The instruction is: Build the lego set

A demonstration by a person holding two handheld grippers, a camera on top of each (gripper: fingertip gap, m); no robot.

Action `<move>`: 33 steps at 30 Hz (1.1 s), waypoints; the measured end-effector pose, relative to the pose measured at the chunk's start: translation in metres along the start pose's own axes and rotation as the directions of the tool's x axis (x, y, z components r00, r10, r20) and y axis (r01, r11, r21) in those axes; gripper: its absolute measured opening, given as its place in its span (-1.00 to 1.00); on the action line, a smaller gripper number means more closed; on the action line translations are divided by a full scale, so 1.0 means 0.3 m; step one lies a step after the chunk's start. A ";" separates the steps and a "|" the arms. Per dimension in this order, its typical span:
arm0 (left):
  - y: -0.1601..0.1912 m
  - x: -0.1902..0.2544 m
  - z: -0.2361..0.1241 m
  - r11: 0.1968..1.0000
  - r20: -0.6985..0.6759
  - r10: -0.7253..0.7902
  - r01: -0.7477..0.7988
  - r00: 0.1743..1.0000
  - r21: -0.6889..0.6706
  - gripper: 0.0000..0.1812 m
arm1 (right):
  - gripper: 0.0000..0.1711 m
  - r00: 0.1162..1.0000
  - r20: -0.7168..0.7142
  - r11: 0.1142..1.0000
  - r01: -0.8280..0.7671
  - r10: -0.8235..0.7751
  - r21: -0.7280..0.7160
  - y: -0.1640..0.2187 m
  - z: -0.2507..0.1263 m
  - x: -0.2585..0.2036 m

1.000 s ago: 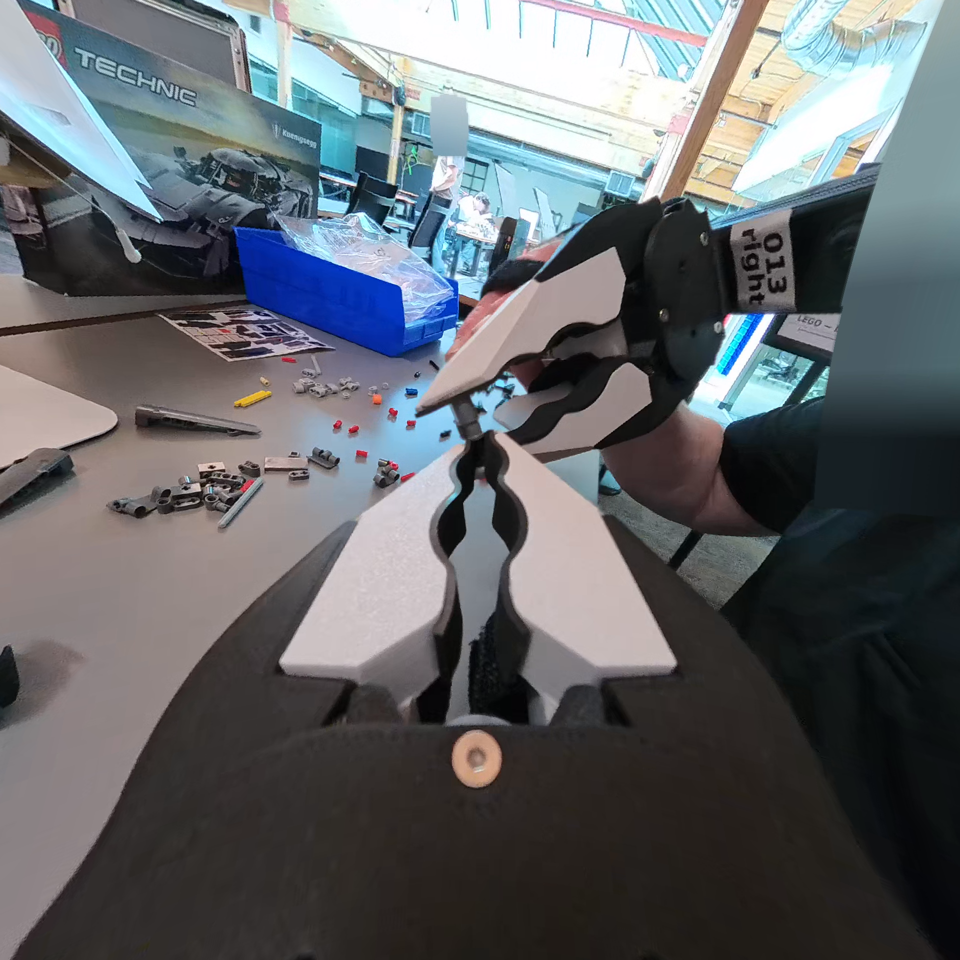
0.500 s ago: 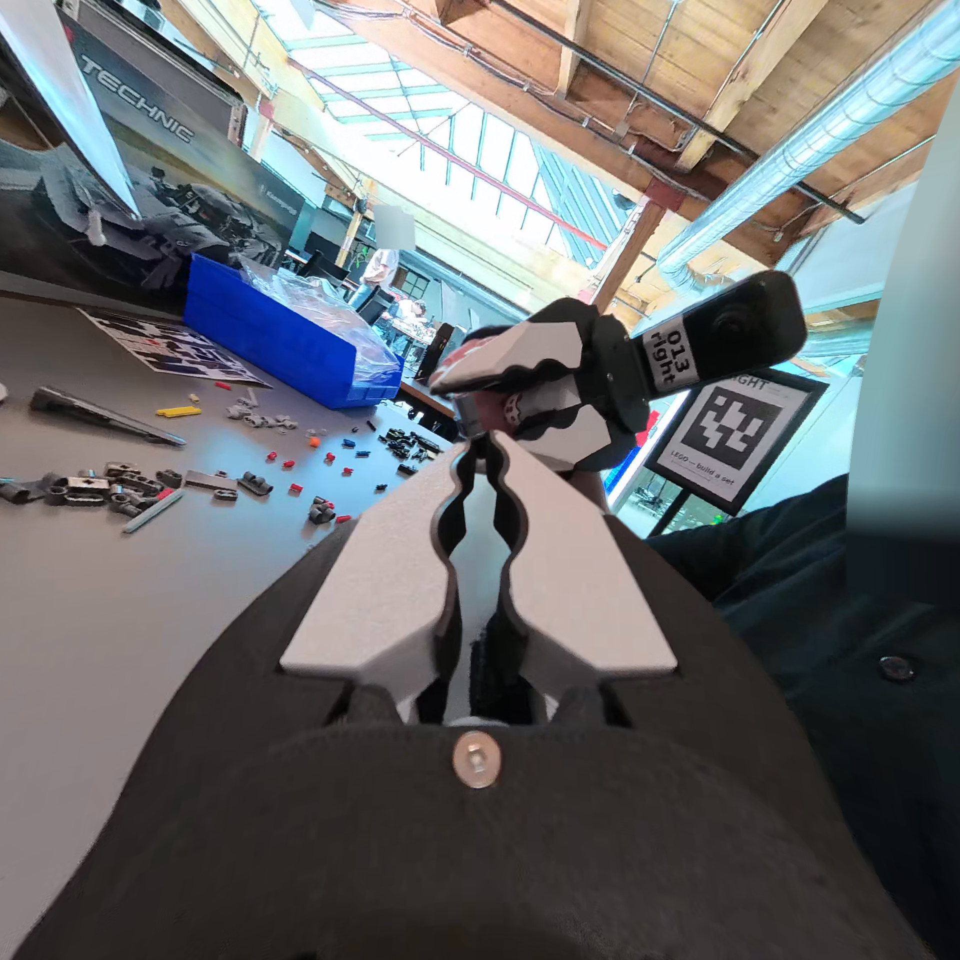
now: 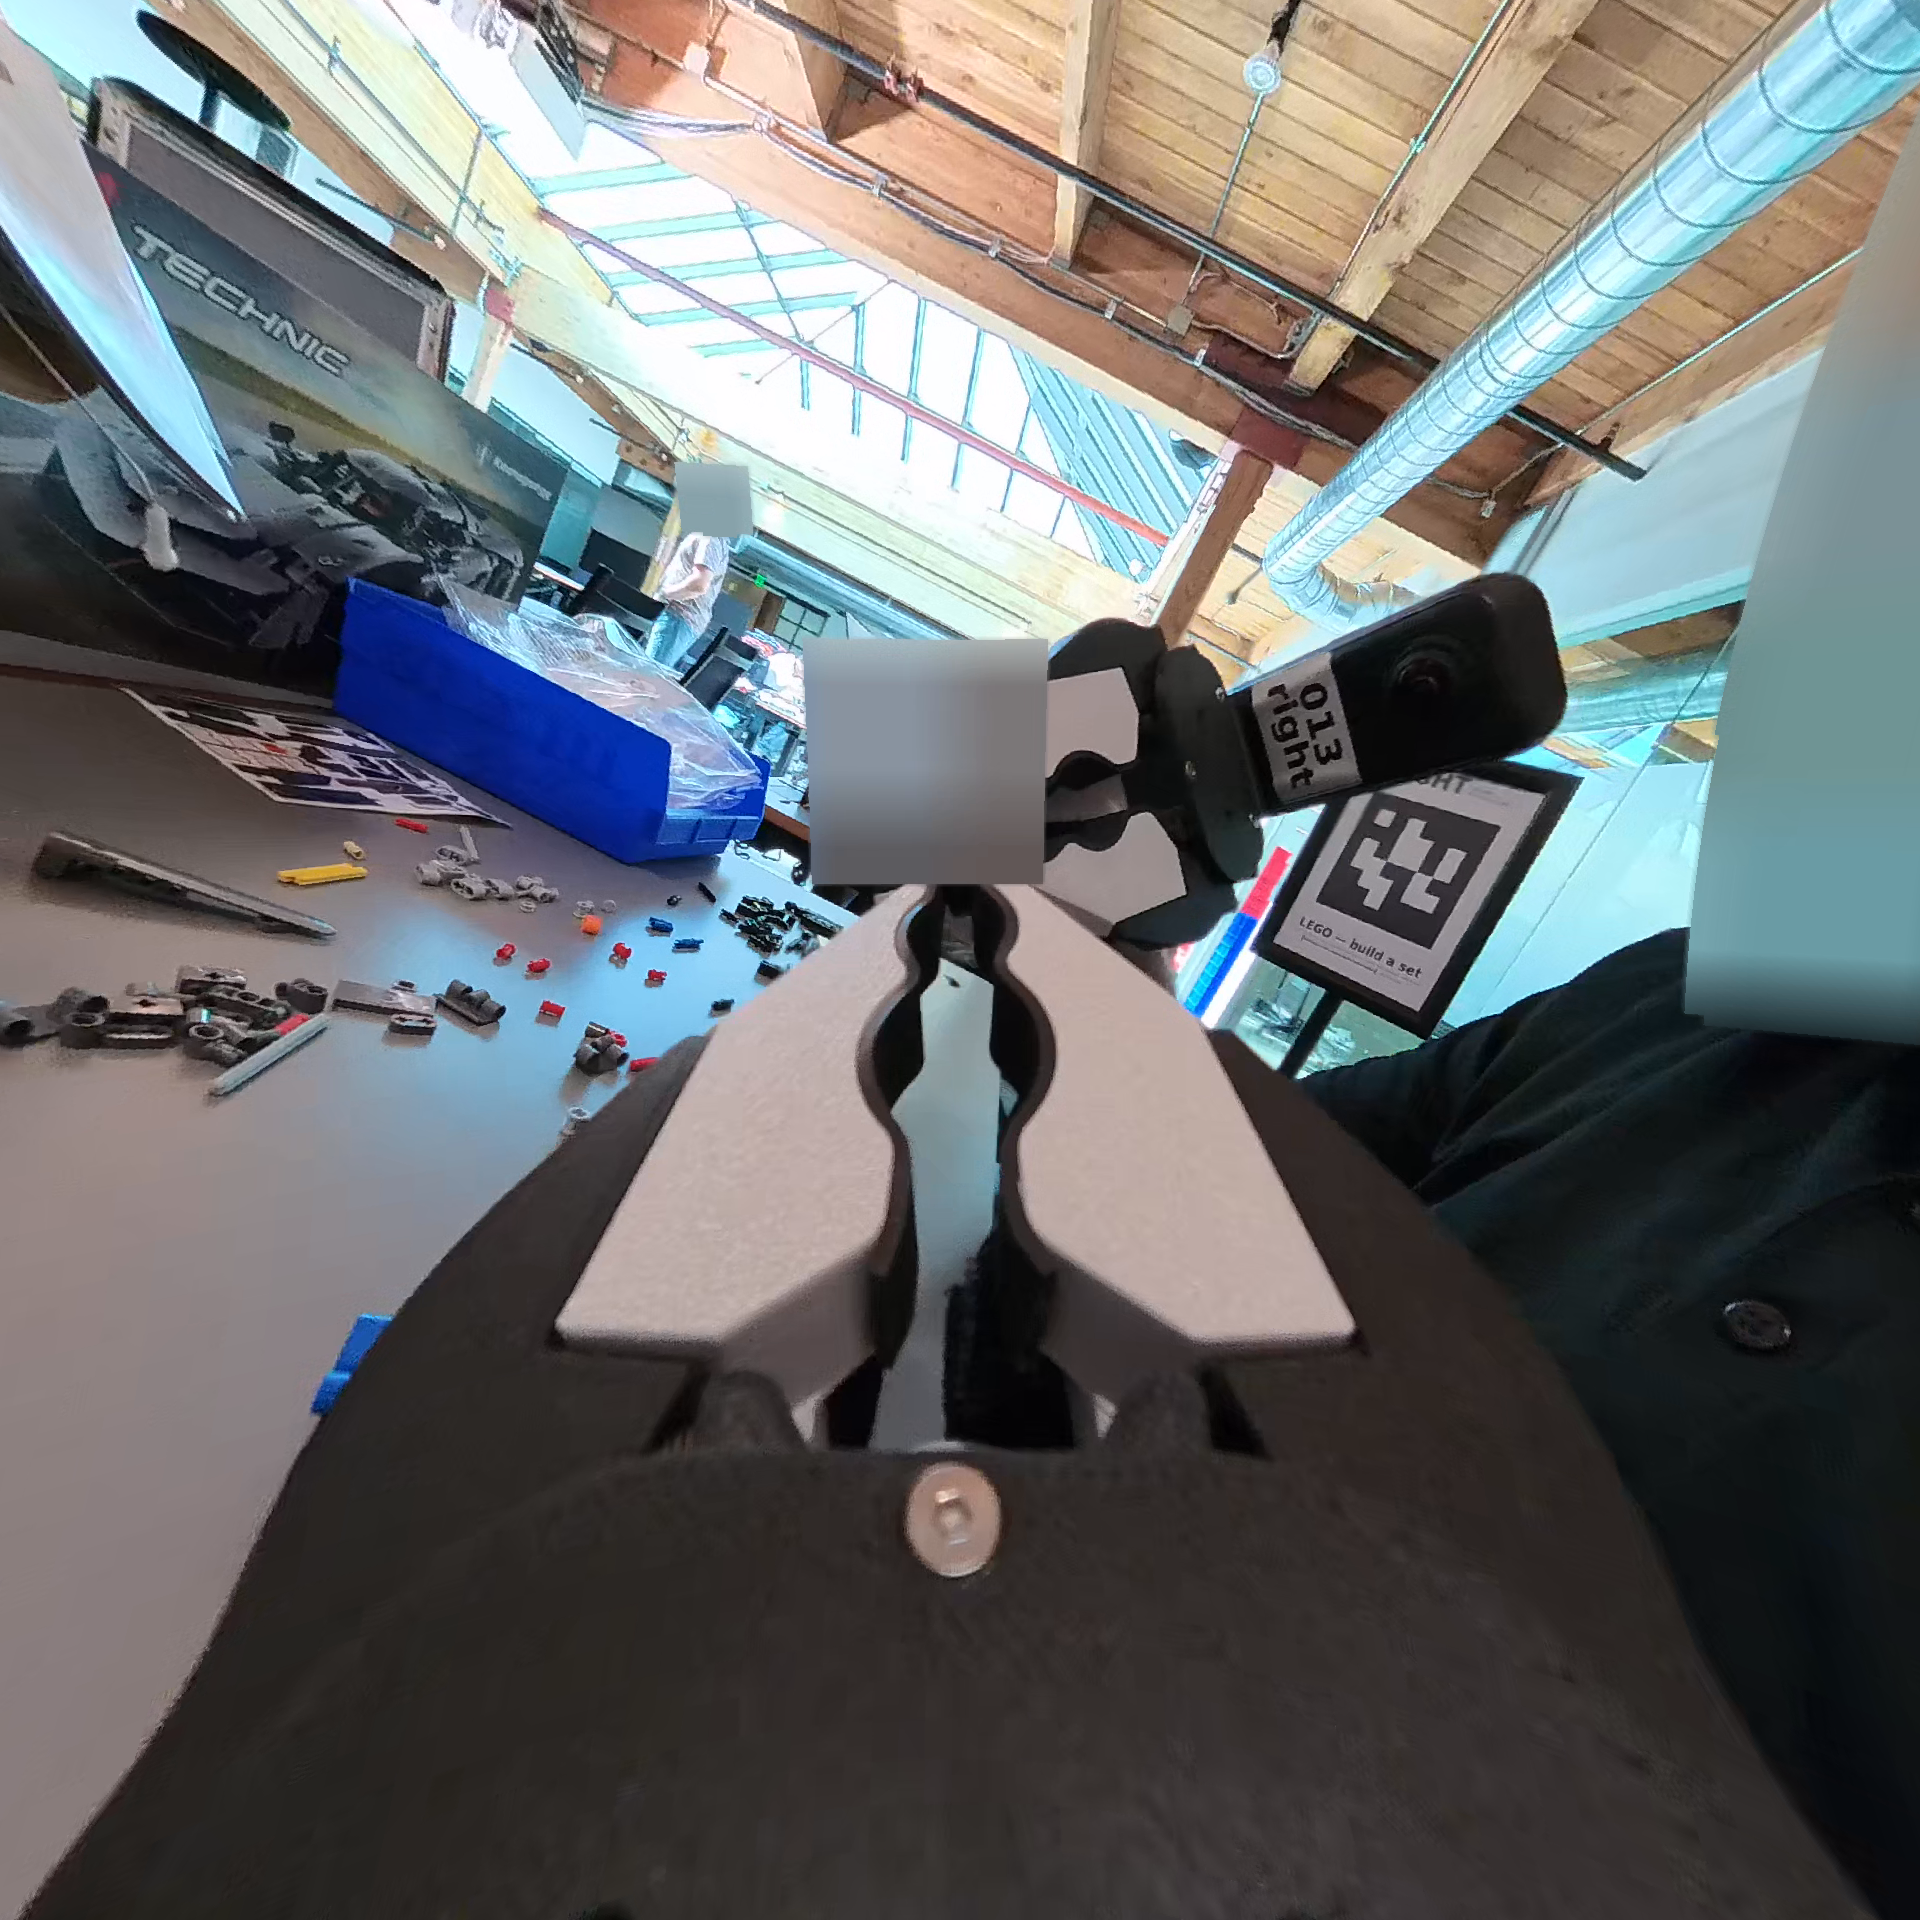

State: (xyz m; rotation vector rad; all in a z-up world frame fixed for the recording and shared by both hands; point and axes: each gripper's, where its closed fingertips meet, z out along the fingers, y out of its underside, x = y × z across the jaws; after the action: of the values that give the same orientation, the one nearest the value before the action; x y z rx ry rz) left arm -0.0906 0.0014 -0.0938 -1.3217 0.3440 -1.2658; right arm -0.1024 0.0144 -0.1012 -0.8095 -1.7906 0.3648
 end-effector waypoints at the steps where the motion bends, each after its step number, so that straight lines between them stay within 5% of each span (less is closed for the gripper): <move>1: -0.005 0.001 -0.009 1.000 0.008 0.010 -0.010 1.000 0.005 -0.97 | -0.94 1.000 0.000 1.000 0.004 -0.004 0.002 -0.007 0.007 0.000; 12: -0.078 0.014 -0.101 0.987 0.092 0.144 -0.149 0.985 0.056 -0.71 | -0.95 0.996 0.067 0.998 -0.063 0.061 0.026 -0.025 0.038 -0.011; 18: -0.067 -0.069 -0.171 0.928 0.250 0.371 -0.355 0.894 -0.109 -0.73 | -0.94 0.976 0.170 0.990 -0.127 0.134 -0.055 0.076 0.002 -0.038; 24: -0.066 -0.150 -0.230 0.828 0.320 0.559 -0.495 0.765 -0.263 -0.79 | -0.94 0.881 0.415 0.966 -0.152 0.229 -0.210 0.253 -0.037 -0.154; 33: -0.059 -0.205 -0.244 0.799 0.353 0.600 -0.527 0.718 -0.289 -0.82 | -0.94 0.704 0.652 0.922 -0.011 0.281 -0.386 0.441 -0.025 -0.306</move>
State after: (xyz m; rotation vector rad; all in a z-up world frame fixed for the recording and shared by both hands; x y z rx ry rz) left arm -0.1797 0.0183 -0.1288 -1.4467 0.5026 -0.4093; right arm -0.0328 0.0463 -0.2431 -1.1858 -2.5702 0.5088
